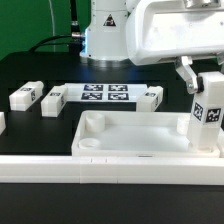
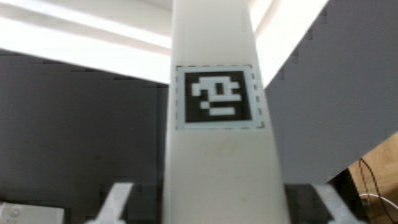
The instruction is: Assemble desk
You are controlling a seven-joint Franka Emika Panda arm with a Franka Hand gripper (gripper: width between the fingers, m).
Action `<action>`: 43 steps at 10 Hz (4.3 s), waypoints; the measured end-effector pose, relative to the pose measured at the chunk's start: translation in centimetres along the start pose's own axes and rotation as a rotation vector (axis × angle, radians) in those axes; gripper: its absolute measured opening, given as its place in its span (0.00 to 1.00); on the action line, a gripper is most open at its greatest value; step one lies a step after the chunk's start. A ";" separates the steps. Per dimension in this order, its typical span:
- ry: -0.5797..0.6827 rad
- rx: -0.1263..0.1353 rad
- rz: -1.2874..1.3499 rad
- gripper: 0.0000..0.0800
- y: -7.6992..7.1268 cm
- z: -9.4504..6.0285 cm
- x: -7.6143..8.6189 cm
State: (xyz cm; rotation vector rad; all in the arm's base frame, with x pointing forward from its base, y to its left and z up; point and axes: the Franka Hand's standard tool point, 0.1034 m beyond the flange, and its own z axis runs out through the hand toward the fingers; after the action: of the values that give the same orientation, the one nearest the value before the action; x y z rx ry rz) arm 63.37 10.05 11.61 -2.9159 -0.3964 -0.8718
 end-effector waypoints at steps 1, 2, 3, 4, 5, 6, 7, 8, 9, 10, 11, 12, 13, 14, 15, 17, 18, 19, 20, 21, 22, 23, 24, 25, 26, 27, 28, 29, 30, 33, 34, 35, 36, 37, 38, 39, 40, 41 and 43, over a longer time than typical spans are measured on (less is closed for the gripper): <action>0.017 -0.005 0.000 0.36 0.0 0.0 0.0; 0.024 -0.007 0.000 0.36 0.0 0.0 0.0; 0.024 -0.007 0.000 0.46 0.1 0.1 0.0; 0.023 -0.007 0.000 0.46 0.1 0.1 0.0; 0.023 -0.007 0.001 0.63 0.1 0.1 0.0; 0.023 -0.007 0.001 0.78 0.1 0.1 0.0; 0.023 -0.007 0.001 0.78 0.1 0.1 0.0; 0.022 -0.007 0.000 0.80 0.1 -0.1 0.1; 0.018 -0.006 -0.001 0.80 0.1 -0.4 0.4; 0.002 -0.002 -0.001 0.81 0.2 -0.9 0.9; -0.008 0.003 -0.002 0.81 0.1 -1.4 1.5; -0.011 0.006 -0.004 0.81 0.0 -1.8 2.1; -0.016 0.008 -0.006 0.81 -0.1 -2.0 2.3; -0.031 0.013 -0.007 0.81 -0.2 -1.9 2.0; -0.031 0.012 -0.007 0.81 -0.1 -1.9 2.0; -0.106 0.034 0.019 0.81 -0.8 -1.4 1.1; -0.198 0.057 0.032 0.81 -1.2 -1.1 0.9; -0.259 0.069 0.034 0.81 -1.0 -1.0 1.3; -0.325 0.085 0.033 0.81 -0.7 -0.8 1.4; -0.366 0.095 0.033 0.81 -0.3 -0.7 1.3; -0.446 0.116 0.038 0.81 -0.5 -0.7 0.8; -0.517 0.139 0.039 0.81 -0.7 -0.8 0.6; -0.547 0.148 0.041 0.81 -0.6 -0.7 0.6; -0.612 0.162 0.041 0.81 -0.7 -0.8 0.0; -0.613 0.164 0.040 0.81 -0.7 -0.6 0.3; -0.598 0.162 0.034 0.81 -0.5 -0.4 0.3; -0.597 0.162 0.031 0.81 -0.4 -0.3 0.3; -0.595 0.160 0.032 0.81 -0.1 -0.4 0.3; -0.590 0.156 0.034 0.81 0.2 -0.4 0.6; -0.580 0.161 0.013 0.51 0.4 -0.3 0.5; -0.579 0.161 0.012 0.51 0.3 -0.3 0.5; -0.579 0.161 0.013 0.37 0.4 -0.3 0.6; -0.578 0.160 0.013 0.37 0.4 -0.3 0.6; -0.579 0.158 0.022 0.37 0.5 -0.3 0.6; -0.579 0.158 0.022 0.37 0.5 -0.3 0.6; -0.579 0.157 0.025 0.37 0.5 -0.3 0.6; -0.584 0.134 0.107 0.37 0.5 -0.3 0.6; -0.588 0.116 0.169 0.37 0.5 -0.3 0.6; -0.598 0.065 0.348 0.37 0.5 -0.3 0.5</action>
Offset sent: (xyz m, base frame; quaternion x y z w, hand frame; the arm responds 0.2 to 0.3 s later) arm 0.0000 0.0000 0.0000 0.0000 0.0000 0.0000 1.0000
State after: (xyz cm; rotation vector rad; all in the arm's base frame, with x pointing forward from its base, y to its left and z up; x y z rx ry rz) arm 63.75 9.67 12.11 -2.9904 0.0627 0.0651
